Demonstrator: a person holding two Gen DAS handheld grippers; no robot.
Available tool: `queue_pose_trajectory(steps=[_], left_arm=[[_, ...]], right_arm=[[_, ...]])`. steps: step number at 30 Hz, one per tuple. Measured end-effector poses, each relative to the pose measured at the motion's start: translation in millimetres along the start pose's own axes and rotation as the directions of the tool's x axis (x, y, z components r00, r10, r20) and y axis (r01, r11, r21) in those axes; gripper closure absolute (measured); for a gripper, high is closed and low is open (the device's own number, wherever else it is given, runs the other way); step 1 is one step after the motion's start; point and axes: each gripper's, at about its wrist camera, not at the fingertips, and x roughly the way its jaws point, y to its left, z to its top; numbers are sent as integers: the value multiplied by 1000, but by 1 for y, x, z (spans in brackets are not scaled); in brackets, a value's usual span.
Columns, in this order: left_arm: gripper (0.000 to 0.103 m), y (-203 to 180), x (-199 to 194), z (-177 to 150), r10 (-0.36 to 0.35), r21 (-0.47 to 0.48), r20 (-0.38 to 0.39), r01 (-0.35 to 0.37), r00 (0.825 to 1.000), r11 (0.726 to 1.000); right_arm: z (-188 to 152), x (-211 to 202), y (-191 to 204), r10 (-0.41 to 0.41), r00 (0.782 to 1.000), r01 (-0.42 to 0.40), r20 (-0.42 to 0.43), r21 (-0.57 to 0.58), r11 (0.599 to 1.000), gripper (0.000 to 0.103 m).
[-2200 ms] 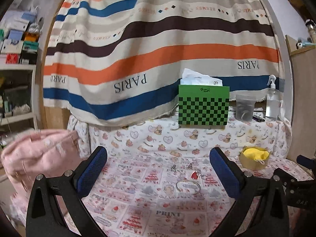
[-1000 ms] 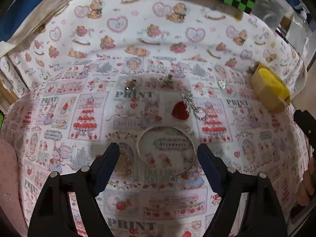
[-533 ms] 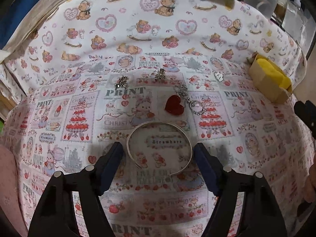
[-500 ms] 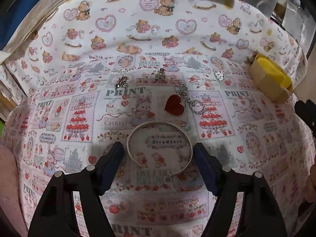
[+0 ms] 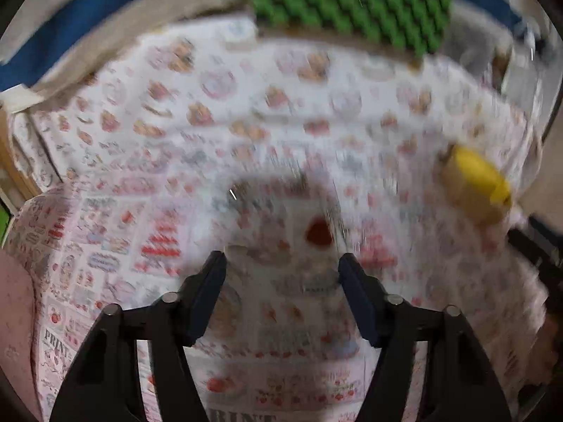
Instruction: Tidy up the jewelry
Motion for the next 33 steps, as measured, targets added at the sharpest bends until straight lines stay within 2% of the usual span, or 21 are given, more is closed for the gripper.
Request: queue_pose_trajectory(steps=[1,3,7,9,11,12,16,19,22,24,26,28,31,33], left_arm=[[87,6,-4,2,11,-34,26,-10,1000,999],[87,21,-9,5,39,-105,79,-30,996,994],[86,37,1,9,-75,-163,16,77,997,984],[86,39,-3,9,-65,-167,26,69,998,984],[76,36,-12,8,-12,-144,68,22,998,989],[66,37,-13,8,-1,-142,77,12,997,990],[64,53,-5,10,-38,-210,39,45,999,977],[57,70,4,12,-53,-271,18,56,998,961],[56,80,9,12,-108,-320,3,103,994,942],[56,84,13,11,-130,-339,-18,116,991,934],[55,86,14,11,-124,-353,-24,108,992,930],[42,86,13,12,-97,-339,-39,79,994,938],[38,82,11,13,-44,-312,-59,23,997,950],[32,81,10,14,-28,-299,-69,6,997,954]], right_arm=[[2,0,3,35,999,-35,-2,-10,999,23],[7,-1,9,71,997,-71,-1,-23,997,30],[21,9,28,128,990,-132,-66,-55,990,45],[31,16,40,153,984,-160,-96,-70,985,45],[37,22,45,153,983,-160,-100,-69,985,48],[39,26,46,150,983,-157,-103,-63,986,52],[51,58,43,154,975,-154,-162,9,988,68],[60,77,39,174,965,-165,-196,61,984,70],[68,91,38,185,957,-167,-224,96,981,77],[70,103,41,204,943,-180,-264,115,977,80],[70,113,43,208,934,-181,-289,118,976,82],[69,124,47,186,929,-161,-321,105,981,85],[65,138,50,184,909,-153,-375,109,982,86],[63,142,51,163,910,-137,-382,96,986,86]])
